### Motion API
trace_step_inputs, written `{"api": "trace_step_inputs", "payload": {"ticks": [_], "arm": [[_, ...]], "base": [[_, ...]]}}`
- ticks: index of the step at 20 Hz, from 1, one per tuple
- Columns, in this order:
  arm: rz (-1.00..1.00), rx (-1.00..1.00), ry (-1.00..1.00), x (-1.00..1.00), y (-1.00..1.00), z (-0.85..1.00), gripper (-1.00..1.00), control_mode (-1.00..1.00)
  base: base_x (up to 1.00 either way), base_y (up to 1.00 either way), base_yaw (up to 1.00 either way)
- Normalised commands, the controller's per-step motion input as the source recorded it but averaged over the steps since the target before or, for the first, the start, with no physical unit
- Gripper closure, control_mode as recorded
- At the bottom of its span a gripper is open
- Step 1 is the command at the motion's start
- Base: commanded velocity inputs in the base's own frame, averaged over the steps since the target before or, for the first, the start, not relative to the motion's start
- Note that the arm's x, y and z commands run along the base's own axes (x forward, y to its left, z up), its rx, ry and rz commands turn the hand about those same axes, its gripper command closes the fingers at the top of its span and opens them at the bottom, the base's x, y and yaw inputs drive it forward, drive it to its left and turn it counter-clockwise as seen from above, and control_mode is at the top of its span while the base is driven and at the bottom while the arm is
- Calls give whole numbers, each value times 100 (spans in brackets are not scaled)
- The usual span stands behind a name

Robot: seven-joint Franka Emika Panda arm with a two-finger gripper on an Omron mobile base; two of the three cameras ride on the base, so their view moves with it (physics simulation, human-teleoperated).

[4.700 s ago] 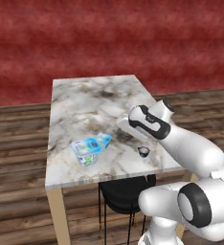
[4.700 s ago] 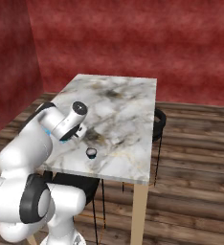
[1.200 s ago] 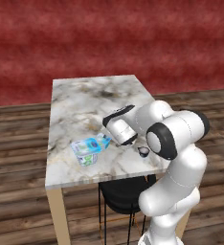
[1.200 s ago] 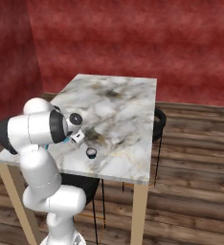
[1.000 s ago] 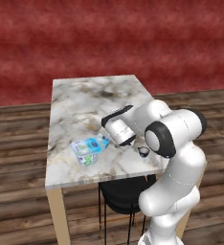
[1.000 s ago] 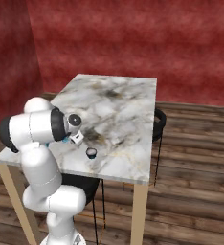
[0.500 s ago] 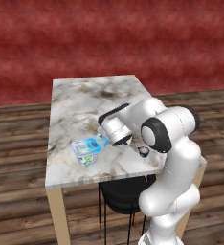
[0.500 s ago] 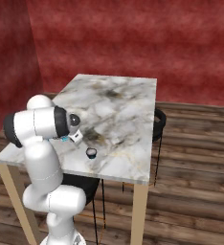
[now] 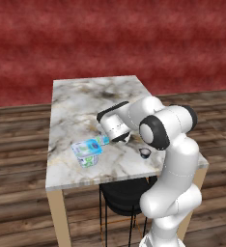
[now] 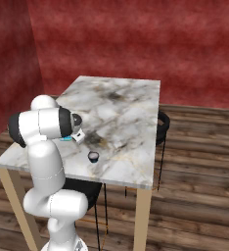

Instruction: Stack the yogurt containers by placing the smaller containers on top of the larger containers.

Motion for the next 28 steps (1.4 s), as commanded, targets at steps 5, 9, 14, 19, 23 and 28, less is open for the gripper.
{"api": "trace_step_inputs", "payload": {"ticks": [5, 9, 14, 19, 23, 28], "arm": [[0, 0, 0, 11, 0, -6, 100, -100], [0, 0, 0, 5, 0, -3, 100, -100], [0, 0, 0, 3, 0, 0, 100, -100], [0, 0, 0, 1, 0, 0, 100, -100], [0, 0, 0, 0, 0, 0, 100, -100], [0, 4, -9, -3, 0, 12, 100, -100]], "base": [[0, 0, 0], [0, 0, 0], [0, 0, 0], [0, 0, 0], [0, 0, 0], [0, 0, 0]]}}
